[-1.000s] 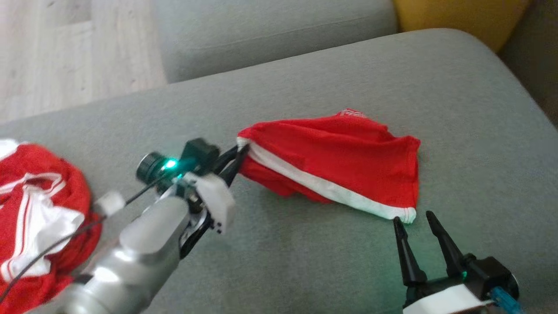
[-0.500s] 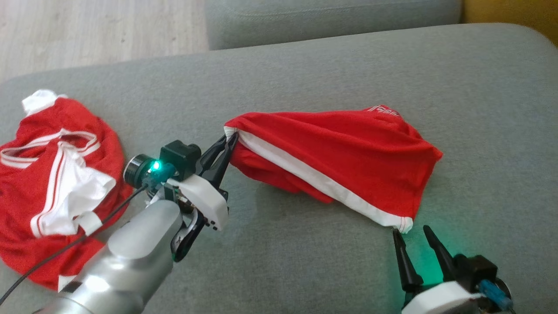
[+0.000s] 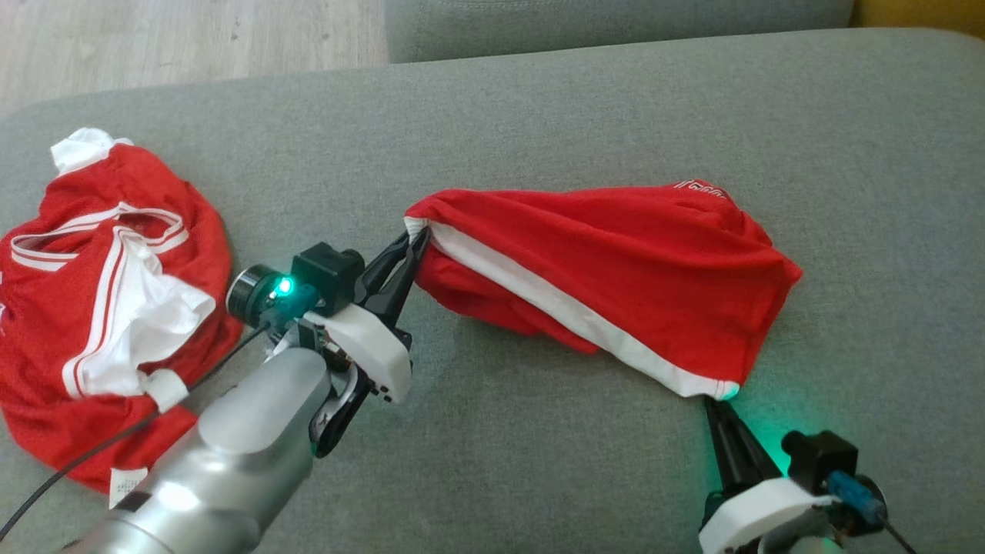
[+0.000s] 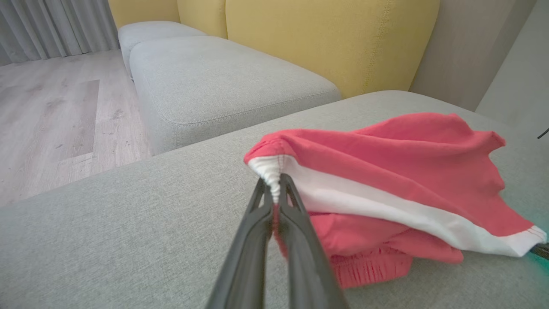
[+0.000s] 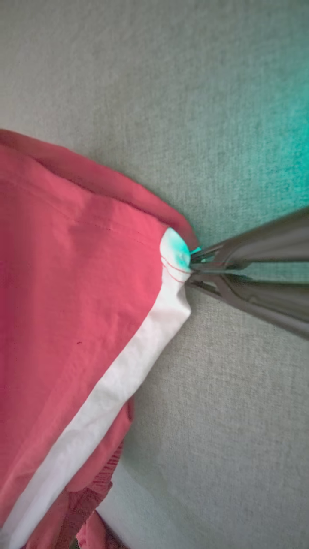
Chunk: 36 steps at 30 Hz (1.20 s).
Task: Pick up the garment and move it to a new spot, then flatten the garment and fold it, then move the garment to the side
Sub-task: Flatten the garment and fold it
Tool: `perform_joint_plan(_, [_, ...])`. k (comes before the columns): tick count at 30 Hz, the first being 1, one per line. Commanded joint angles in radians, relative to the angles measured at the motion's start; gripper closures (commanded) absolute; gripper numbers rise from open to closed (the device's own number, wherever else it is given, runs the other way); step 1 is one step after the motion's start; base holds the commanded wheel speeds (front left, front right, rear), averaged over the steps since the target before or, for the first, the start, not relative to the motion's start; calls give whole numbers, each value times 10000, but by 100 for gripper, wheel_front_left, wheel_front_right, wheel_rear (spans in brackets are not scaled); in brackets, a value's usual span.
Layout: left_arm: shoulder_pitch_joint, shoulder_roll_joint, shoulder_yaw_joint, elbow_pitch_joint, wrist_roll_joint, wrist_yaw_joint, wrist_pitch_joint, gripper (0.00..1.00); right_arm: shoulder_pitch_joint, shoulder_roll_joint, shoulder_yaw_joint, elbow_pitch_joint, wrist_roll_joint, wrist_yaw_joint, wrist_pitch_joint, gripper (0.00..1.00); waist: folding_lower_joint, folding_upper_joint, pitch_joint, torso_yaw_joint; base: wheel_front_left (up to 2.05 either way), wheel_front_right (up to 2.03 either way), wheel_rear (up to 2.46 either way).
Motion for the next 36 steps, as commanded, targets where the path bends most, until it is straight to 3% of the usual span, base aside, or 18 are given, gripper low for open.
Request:
perform_joint_plan(1, [-722, 178, 310, -252, 45, 37, -125, 100, -303, -54, 226, -205, 77, -7, -38, 100, -1, 0, 9, -9, 0, 0, 0])
perform_joint_plan(5, [-764, 189, 305, -362, 135, 35, -249, 100, -354, -54, 95, -644, -54, -7, -38, 100, -1, 0, -57, -33, 0, 0, 0])
perform_joint_plan(11, [-796, 424, 475, -1038, 253, -109, -458, 100, -532, -54, -325, -2520, 0, -7, -38, 100, -1, 0, -282, -269, 0, 0, 0])
perform_joint_plan(17, [-1563, 867, 659, -1723, 645, -21, -417, 100, -2223, -583, -402, -3546, -96, -7, -38, 100, -1, 0, 21, -463, 0, 0, 0])
perform_joint_plan(20, [-2580, 1024, 910, -1712, 914, 60, -359, 100, -3917, -1125, -393, -3371, 504, -7, -38, 100, -1, 0, 409, -477, 0, 0, 0])
perform_joint_plan(25, [-4629, 1183, 1556, -1375, 1352, 115, -457, 100, -7492, -1989, -403, -2072, 1422, -7, -38, 100, -1, 0, 1305, -647, 0, 0, 0])
perform_joint_plan(29, [-6310, 1063, 1954, -1065, 2074, 214, -556, 100, -10041, -2656, -285, -1412, 1484, -7, -38, 100, -1, 0, 1938, -644, 0, 0, 0])
perform_joint_plan(33, [-7114, 710, 2661, -1423, 2653, 281, -575, 100, -11296, -3157, -124, -1492, 1359, -7, -38, 100, -1, 0, 2243, -508, 0, 0, 0])
perform_joint_plan(36, [-6619, 461, 3119, -1786, 2870, 147, -577, 100, -11185, -3391, -171, -1701, 1417, -7, -38, 100, -1, 0, 2209, -391, 0, 0, 0])
